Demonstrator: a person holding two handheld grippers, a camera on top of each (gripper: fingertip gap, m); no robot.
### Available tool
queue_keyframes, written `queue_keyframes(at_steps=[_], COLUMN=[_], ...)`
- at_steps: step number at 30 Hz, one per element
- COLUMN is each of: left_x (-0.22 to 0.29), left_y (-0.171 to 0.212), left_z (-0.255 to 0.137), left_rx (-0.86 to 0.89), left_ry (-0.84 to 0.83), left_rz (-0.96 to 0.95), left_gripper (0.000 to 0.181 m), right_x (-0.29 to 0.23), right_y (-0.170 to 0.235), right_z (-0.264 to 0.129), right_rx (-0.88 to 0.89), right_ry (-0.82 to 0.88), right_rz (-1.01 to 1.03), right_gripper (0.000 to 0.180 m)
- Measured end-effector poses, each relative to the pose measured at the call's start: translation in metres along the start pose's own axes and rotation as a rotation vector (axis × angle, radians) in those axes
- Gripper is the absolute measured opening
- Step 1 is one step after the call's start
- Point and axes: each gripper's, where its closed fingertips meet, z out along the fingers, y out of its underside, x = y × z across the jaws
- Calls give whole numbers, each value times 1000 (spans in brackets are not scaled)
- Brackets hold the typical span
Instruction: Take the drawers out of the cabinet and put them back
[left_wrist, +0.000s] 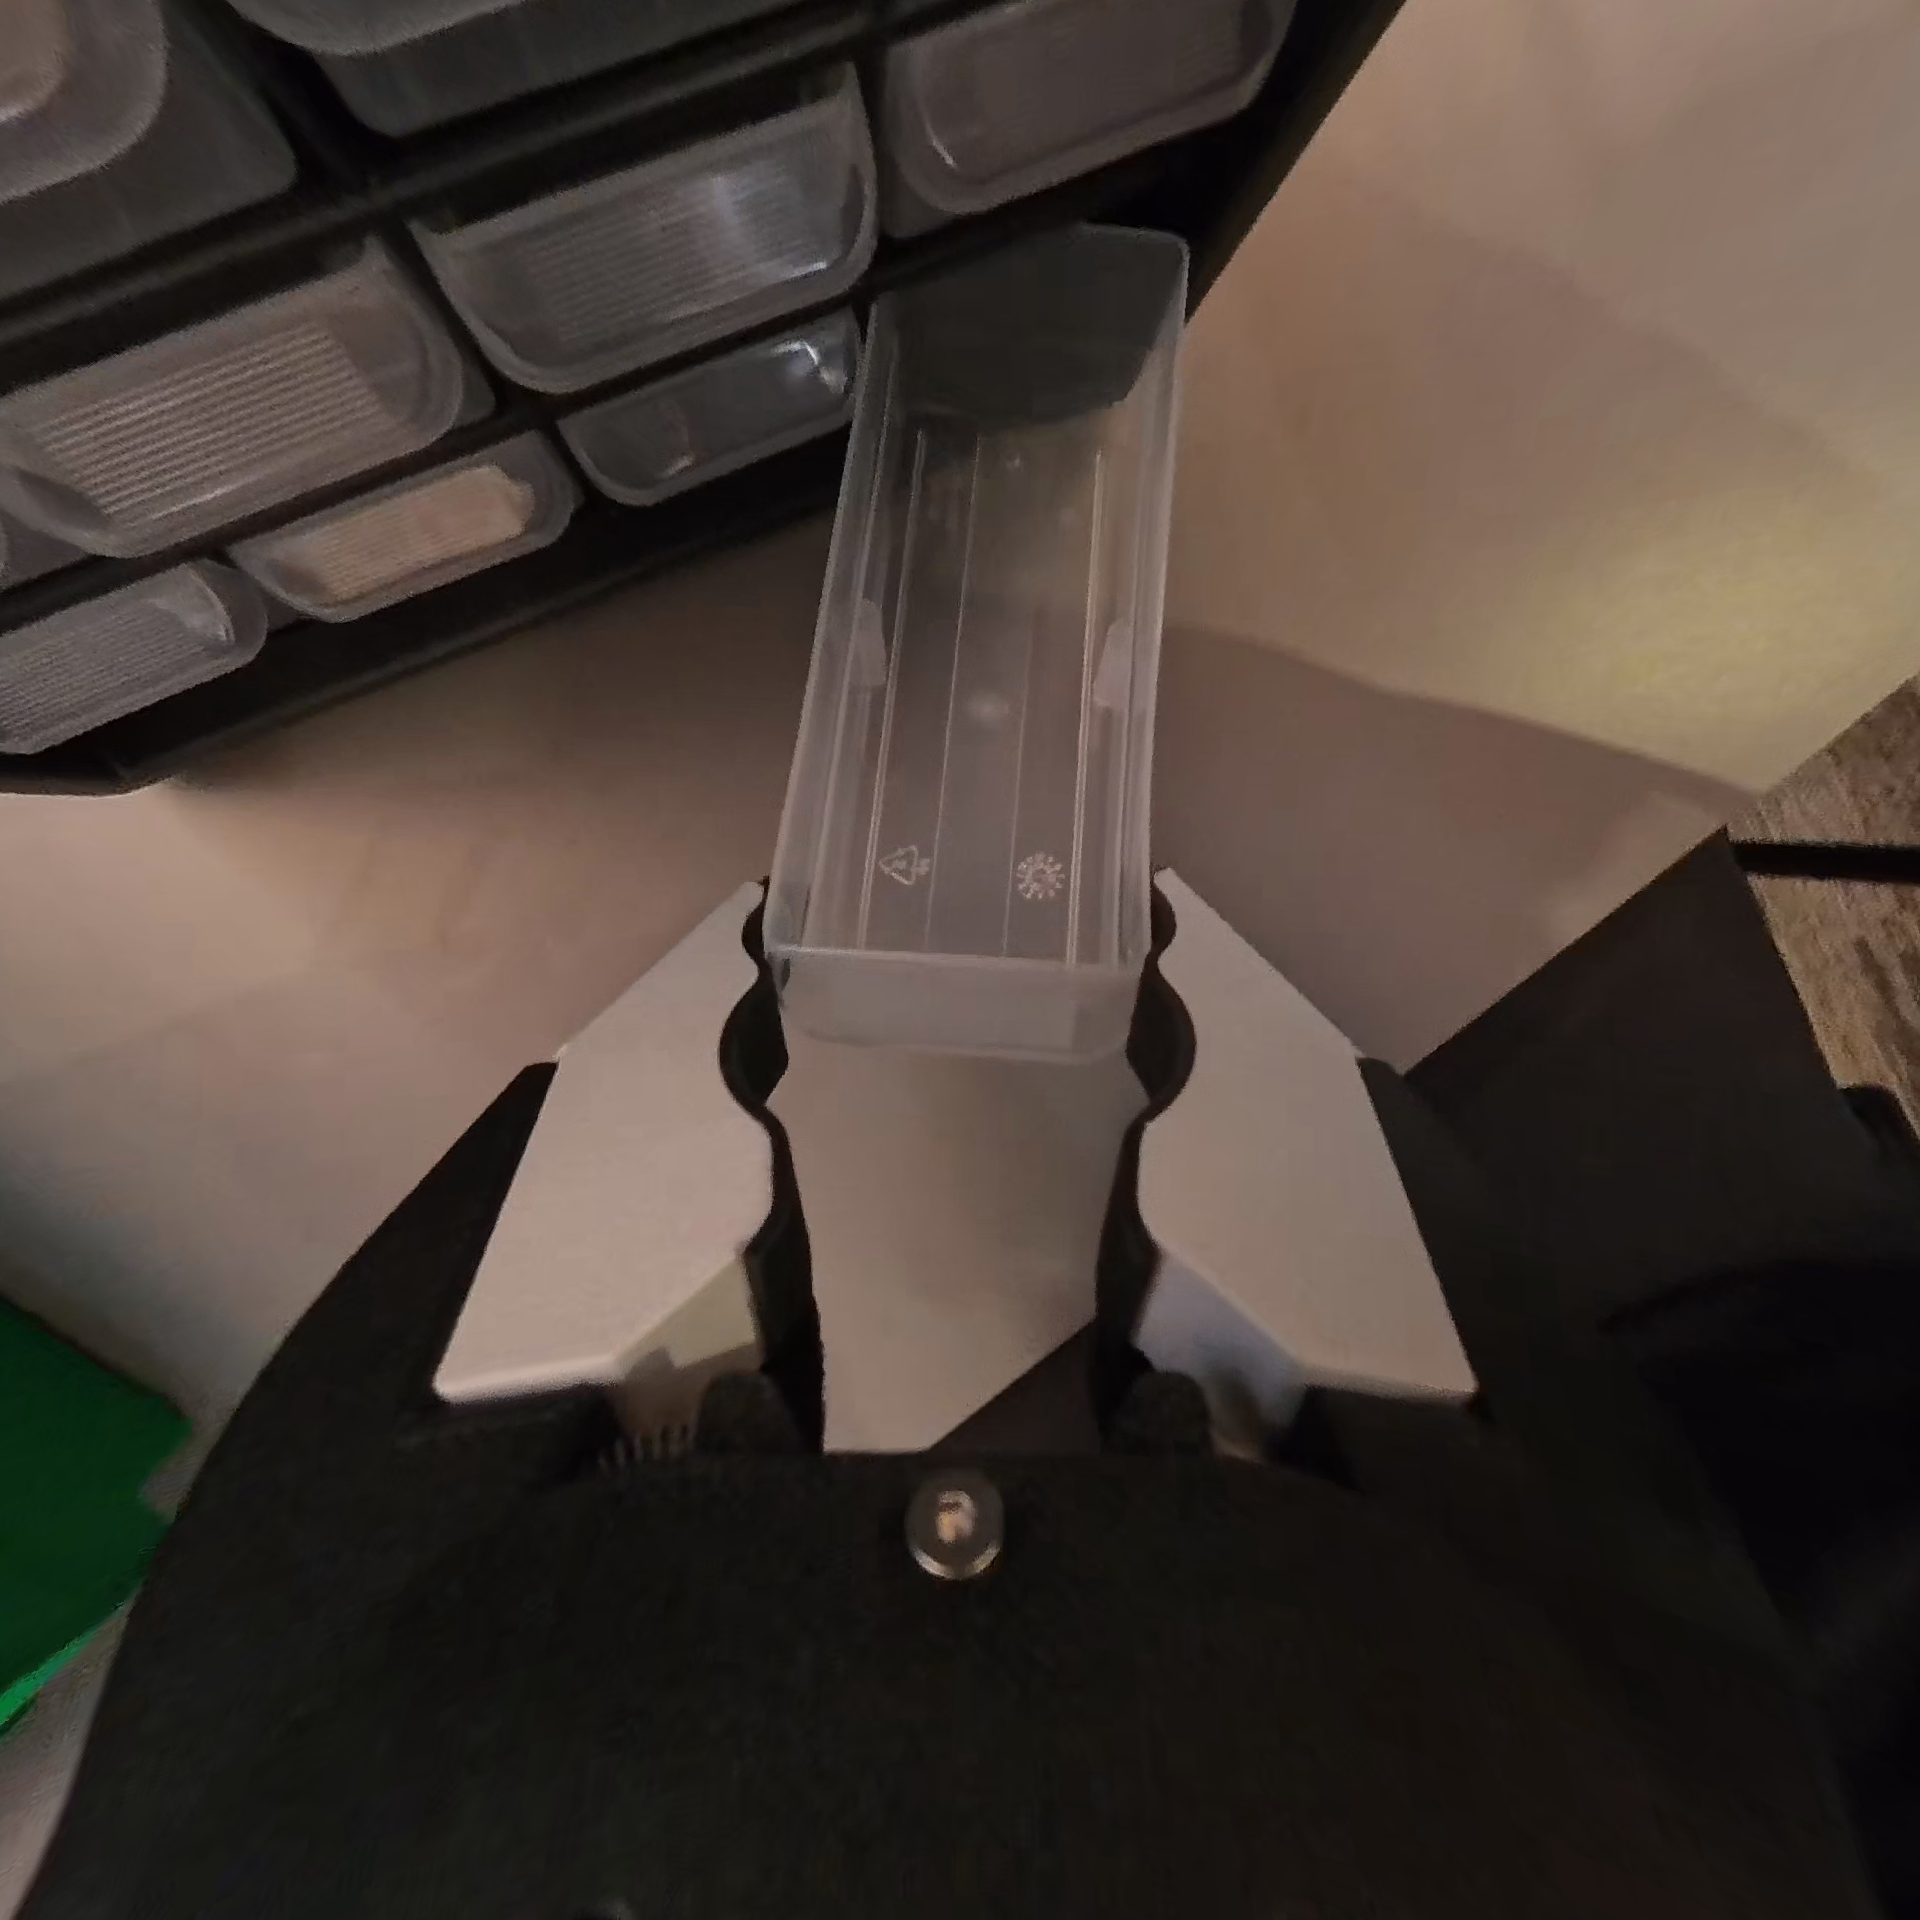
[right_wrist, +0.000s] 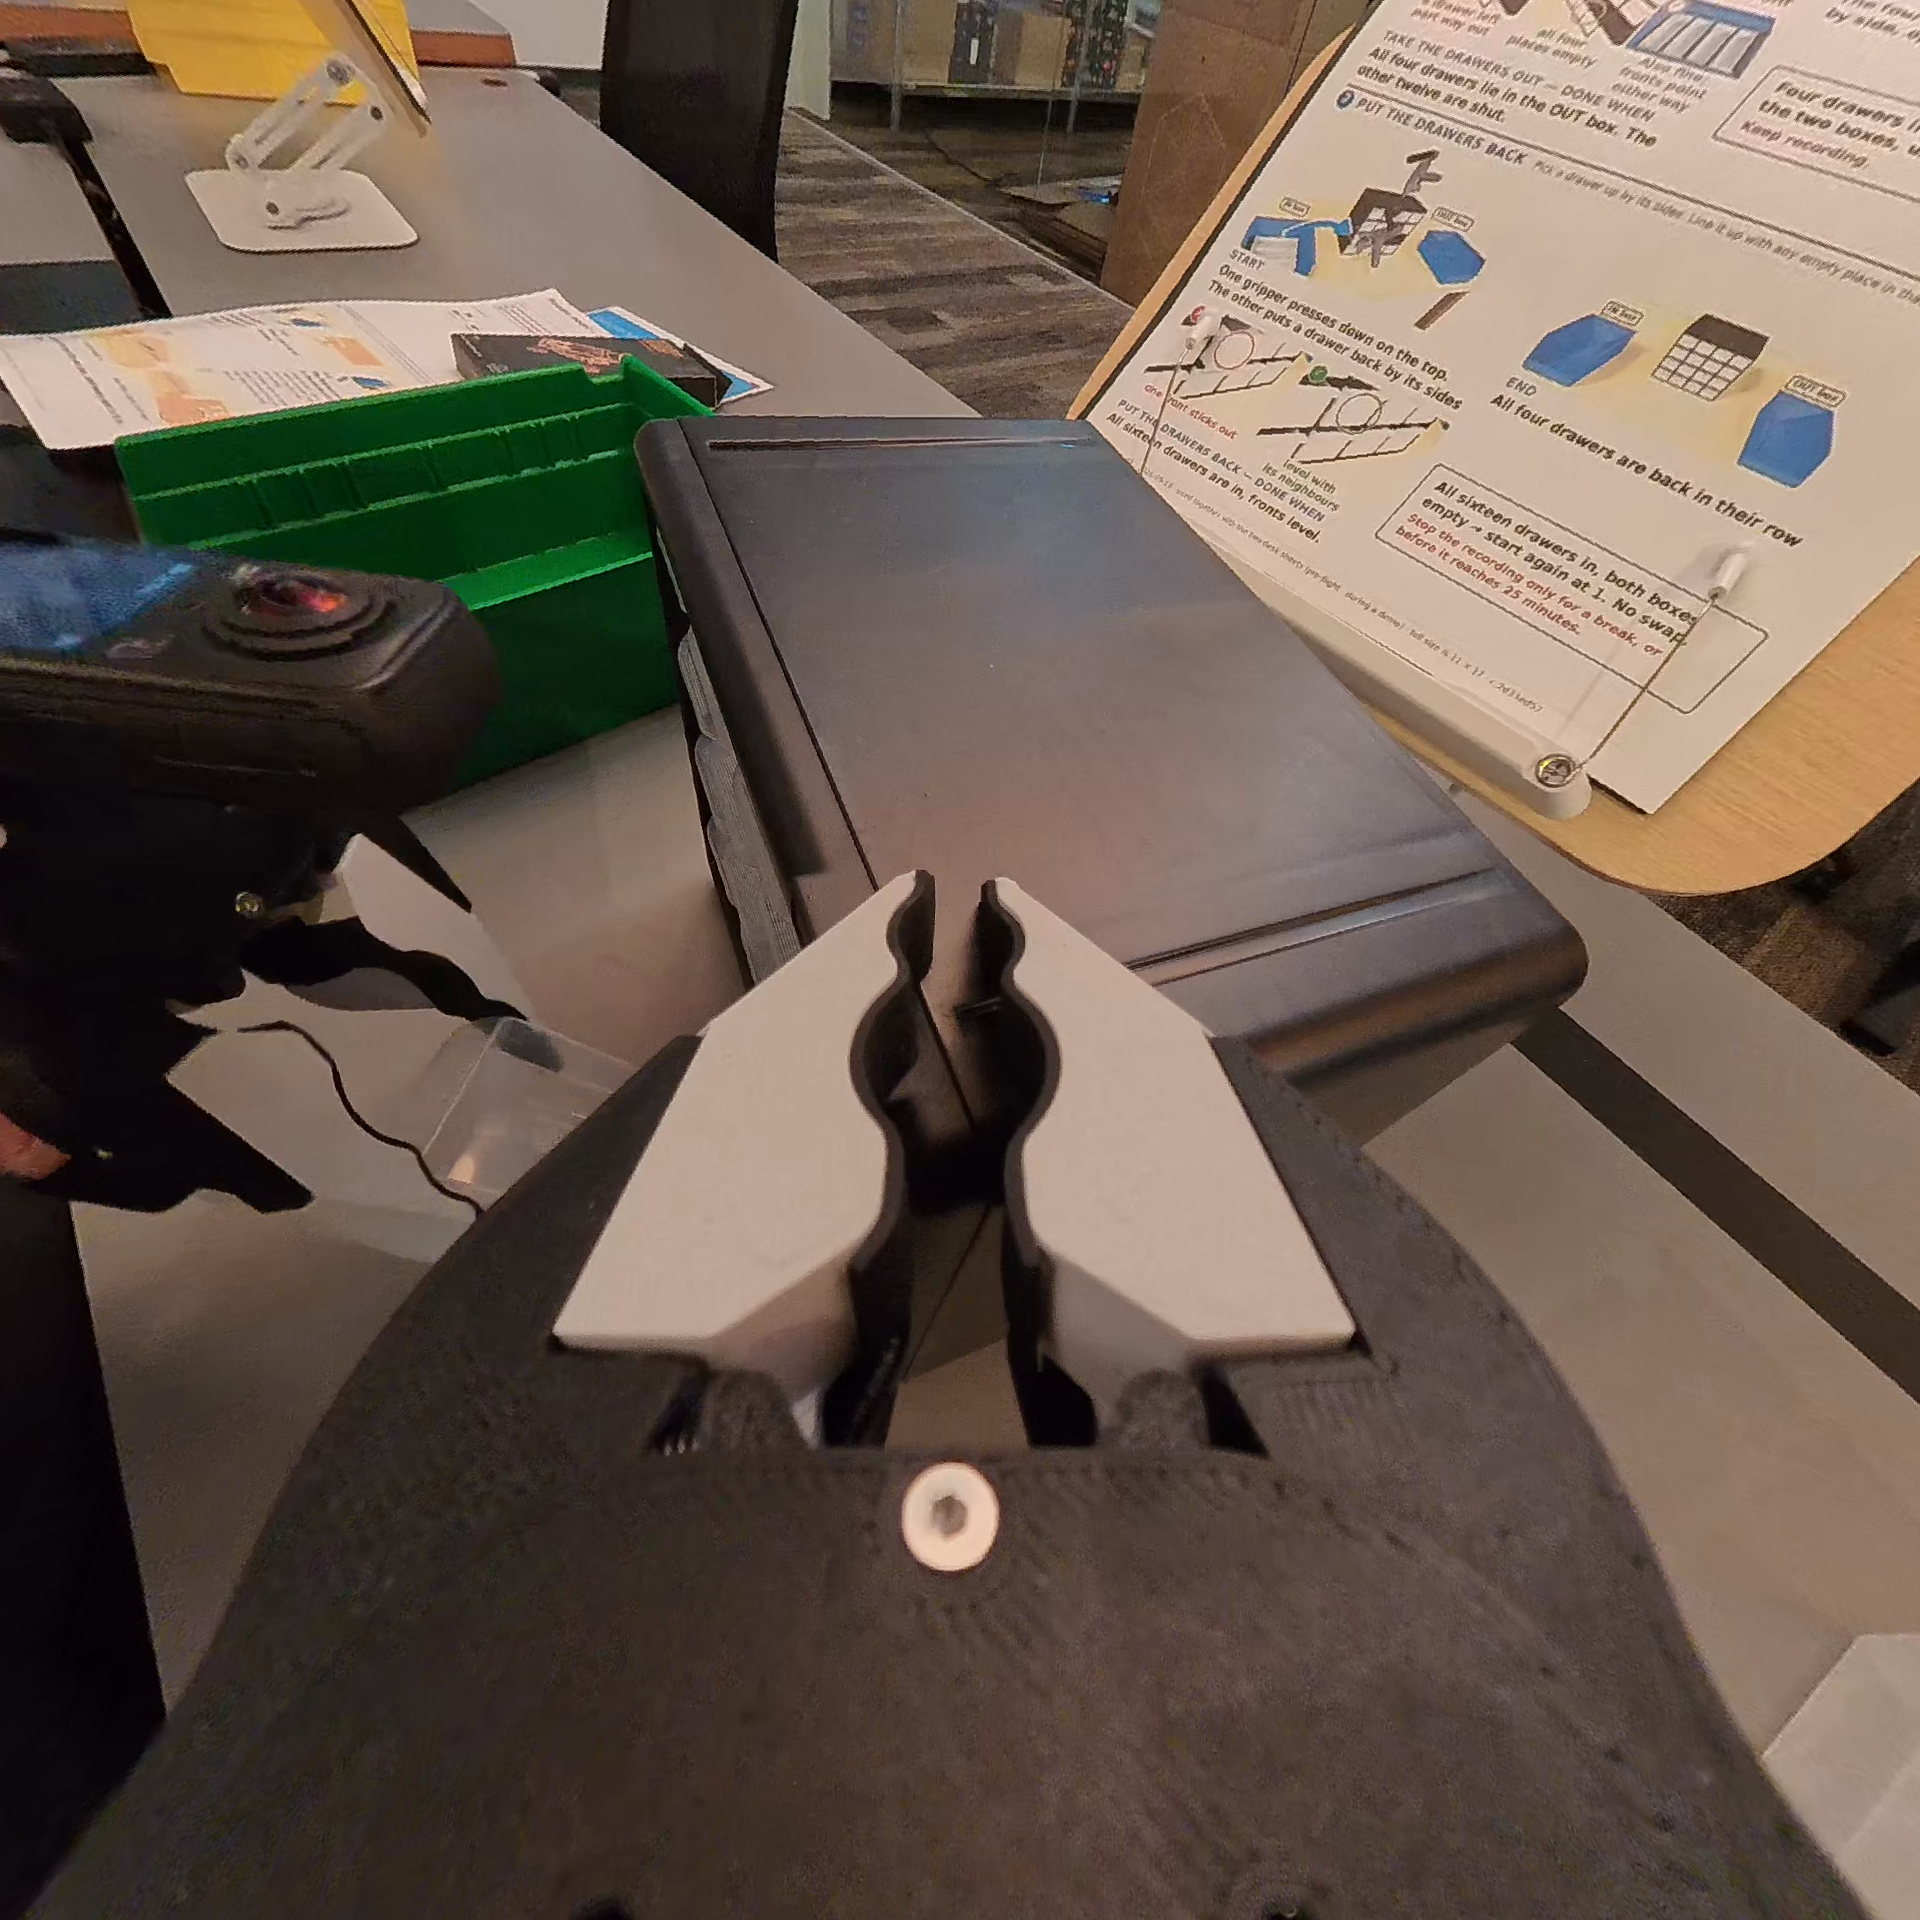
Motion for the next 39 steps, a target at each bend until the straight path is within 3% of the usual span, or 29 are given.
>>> queue_keyframes(at_steps=[4, 12, 16, 23, 26, 28, 29, 34, 39], left_x=[3, 11, 32, 45, 59, 67, 70, 58, 29], left_y=[2, 3, -8, -20, -34, -37, -36, -19, -5], left_z=[10, 20, 23, 41, 55, 64, 65, 43, 42], left_rx=[36, 182, 250, 274, 306, 293, 286, 330, 238], left_ry=[-91, -103, 22, 46, 161, 199, 202, 135, -31], left_rz=[24, -55, -134, -126, -160, -111, -76, 125, 324], left_gripper=[65, 64, 66, 70, 83, 111, 117, 118, 105], right_x=[2, 3, 3, 5, 5, 5, 5, 5, 5], right_y=[0, 0, 1, 1, 1, 1, 1, 2, 1], right_z=[0, 0, 0, 0, 0, 0, 0, -1, -1], right_rx=[3, 4, 2, 6, 6, 8, 11, 16, 12], right_ry=[9, 10, 9, 13, 13, 10, 8, -3, -3], right_rz=[2, 4, 6, 8, 8, 10, 13, 23, 20], right_gripper=[7, 7, 7, 6, 6, 5, 5, 4, 4])
